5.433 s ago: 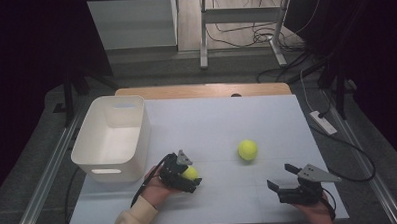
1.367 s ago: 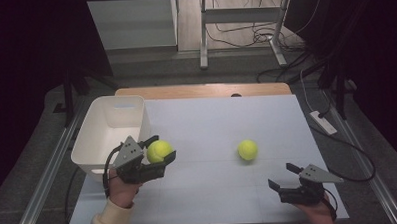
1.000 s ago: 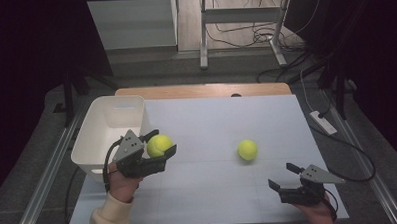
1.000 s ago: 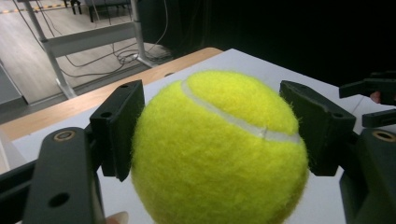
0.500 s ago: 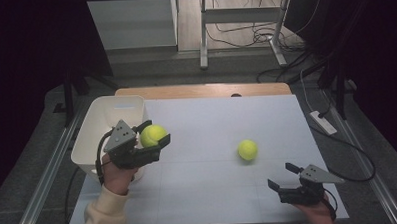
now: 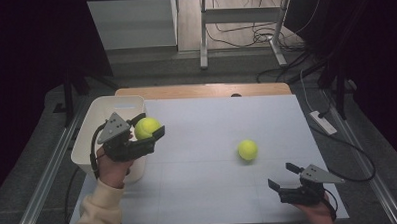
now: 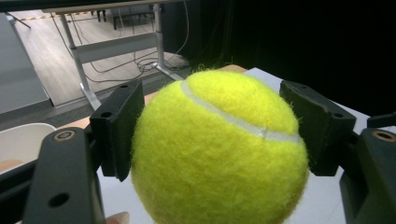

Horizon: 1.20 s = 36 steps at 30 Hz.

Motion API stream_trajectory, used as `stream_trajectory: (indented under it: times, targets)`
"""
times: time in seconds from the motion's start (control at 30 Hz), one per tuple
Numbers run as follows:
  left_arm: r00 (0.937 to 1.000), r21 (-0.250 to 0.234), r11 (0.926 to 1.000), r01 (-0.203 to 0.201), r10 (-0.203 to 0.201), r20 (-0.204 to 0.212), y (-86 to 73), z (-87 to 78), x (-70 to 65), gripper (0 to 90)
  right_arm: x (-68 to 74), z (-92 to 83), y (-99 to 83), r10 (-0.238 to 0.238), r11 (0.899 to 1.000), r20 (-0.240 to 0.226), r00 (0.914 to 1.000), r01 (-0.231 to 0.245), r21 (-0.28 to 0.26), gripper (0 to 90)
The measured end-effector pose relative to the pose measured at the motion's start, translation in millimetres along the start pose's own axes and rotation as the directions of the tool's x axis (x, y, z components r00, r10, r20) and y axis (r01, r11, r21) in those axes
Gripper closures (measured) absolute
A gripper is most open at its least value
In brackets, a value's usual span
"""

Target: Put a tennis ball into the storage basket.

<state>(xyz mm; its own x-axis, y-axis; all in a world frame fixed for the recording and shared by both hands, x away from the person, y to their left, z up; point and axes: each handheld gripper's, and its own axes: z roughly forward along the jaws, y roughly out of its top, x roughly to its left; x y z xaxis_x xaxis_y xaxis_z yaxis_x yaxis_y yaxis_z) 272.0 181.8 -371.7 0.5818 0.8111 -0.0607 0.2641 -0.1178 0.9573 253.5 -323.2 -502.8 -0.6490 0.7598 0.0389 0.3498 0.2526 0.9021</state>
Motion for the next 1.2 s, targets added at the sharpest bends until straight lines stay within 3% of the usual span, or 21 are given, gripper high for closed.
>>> stream_trajectory:
  times: [0.4,1.2]
  targets:
    - [0.9993,0.001,0.9998,0.022,-0.022,-0.032,4.8,-1.0,13.4,26.4,-0.6,0.0,-0.3,0.004,1.0,0.0,1.0,-0.004,-0.003,8.7]
    - [0.9977,0.009,0.9997,0.021,-0.02,-0.064,9.0,-3.1,23.8,26.5,-0.5,0.2,-0.3,0.003,1.0,0.001,1.0,-0.003,0.0,8.7]
